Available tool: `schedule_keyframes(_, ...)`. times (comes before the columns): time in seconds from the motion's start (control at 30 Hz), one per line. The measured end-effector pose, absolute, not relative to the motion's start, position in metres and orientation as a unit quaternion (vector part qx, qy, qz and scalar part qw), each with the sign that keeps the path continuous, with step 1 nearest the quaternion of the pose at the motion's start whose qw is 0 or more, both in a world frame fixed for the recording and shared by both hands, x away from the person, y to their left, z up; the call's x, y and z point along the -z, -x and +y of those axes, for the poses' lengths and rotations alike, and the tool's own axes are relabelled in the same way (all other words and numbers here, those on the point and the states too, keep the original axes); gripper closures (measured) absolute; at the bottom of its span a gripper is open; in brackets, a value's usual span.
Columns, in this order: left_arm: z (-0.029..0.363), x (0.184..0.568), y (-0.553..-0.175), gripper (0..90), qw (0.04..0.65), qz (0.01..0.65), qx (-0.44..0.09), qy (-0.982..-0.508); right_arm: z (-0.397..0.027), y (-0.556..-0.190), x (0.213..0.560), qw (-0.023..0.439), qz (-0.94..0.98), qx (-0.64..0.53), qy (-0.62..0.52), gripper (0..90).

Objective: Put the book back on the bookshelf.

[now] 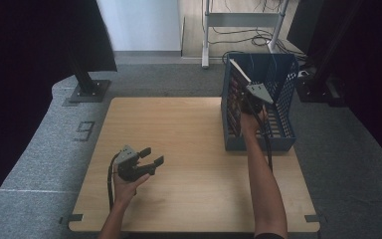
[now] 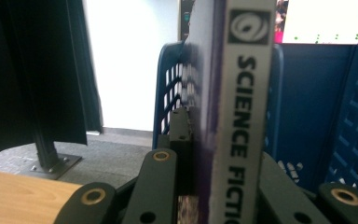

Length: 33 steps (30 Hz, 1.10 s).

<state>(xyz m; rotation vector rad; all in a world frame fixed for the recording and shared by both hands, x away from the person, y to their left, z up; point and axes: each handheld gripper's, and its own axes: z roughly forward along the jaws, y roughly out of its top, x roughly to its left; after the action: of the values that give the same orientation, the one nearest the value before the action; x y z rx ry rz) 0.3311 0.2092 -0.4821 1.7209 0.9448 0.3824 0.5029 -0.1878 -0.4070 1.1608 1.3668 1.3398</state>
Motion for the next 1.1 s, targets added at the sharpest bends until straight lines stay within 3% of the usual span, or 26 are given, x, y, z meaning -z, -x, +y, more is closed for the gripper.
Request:
schedule_keyframes(0.63, 0.201, 0.481, -0.328, 30.4, 0.539, 0.388, -0.160, -0.731, -0.193, -0.480, 0.414, 0.389, 0.599, -0.505, -0.484, 78.4)
schedule_keyframes(1.1, 0.204, 0.482, -0.330, 30.5, 0.538, 0.391, -0.163, -0.729, -0.193, -0.490, 0.411, 0.417, 0.575, -0.496, -0.499, 81.9)
